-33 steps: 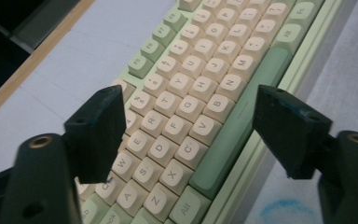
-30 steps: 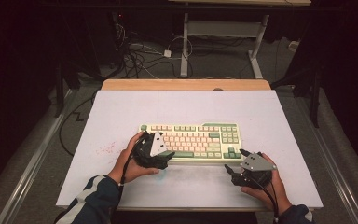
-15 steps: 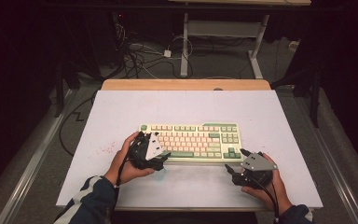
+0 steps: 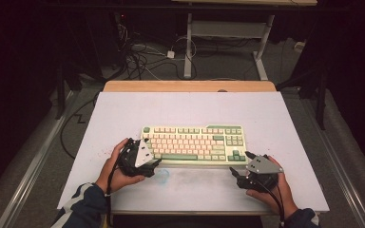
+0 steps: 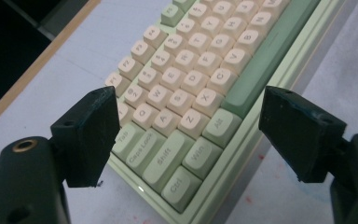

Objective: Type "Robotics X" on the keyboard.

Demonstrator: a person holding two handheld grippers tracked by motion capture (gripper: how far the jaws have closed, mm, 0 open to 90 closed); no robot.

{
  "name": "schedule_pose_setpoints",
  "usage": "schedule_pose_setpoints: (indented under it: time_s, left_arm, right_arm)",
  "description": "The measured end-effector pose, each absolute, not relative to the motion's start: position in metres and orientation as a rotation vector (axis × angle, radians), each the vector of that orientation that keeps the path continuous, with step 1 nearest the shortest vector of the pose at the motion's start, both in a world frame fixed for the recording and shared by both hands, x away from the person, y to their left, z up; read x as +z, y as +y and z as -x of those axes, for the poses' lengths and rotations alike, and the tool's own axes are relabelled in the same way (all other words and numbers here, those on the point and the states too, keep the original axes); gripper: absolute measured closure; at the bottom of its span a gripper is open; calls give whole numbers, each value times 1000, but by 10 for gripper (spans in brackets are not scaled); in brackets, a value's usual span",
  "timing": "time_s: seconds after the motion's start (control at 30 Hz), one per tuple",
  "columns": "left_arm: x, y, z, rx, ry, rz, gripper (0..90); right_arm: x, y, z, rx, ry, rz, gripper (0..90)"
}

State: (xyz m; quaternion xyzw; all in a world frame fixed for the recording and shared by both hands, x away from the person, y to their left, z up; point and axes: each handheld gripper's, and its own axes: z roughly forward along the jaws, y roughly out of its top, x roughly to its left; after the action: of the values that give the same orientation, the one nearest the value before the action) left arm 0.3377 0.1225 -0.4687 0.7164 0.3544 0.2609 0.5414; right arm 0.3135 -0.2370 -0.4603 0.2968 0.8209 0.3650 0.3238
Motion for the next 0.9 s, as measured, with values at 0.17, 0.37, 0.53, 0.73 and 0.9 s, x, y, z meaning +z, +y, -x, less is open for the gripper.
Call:
schedule_pose_setpoints:
  time_s: [0.17, 0.37, 0.53, 0.73, 0.9]
  left_arm:
    - [-473, 132, -336, 627, 867, -1684, 189]
    - [-479, 142, -334, 636, 898, -1684, 189]
    - [-484, 148, -332, 630, 914, -1700, 189]
    - [-489, 154, -330, 634, 936, -1710, 189]
    - [-492, 157, -328, 633, 954, -1712, 189]
  right_arm:
    - [-460, -237, -314, 959, 2149, -781, 264]
    - [-460, -237, -316, 959, 2151, -780, 271]
    - [-460, -235, -318, 965, 2154, -784, 286]
    - [-459, -235, -319, 965, 2151, -787, 285]
    - [-459, -235, -320, 963, 2148, -786, 286]
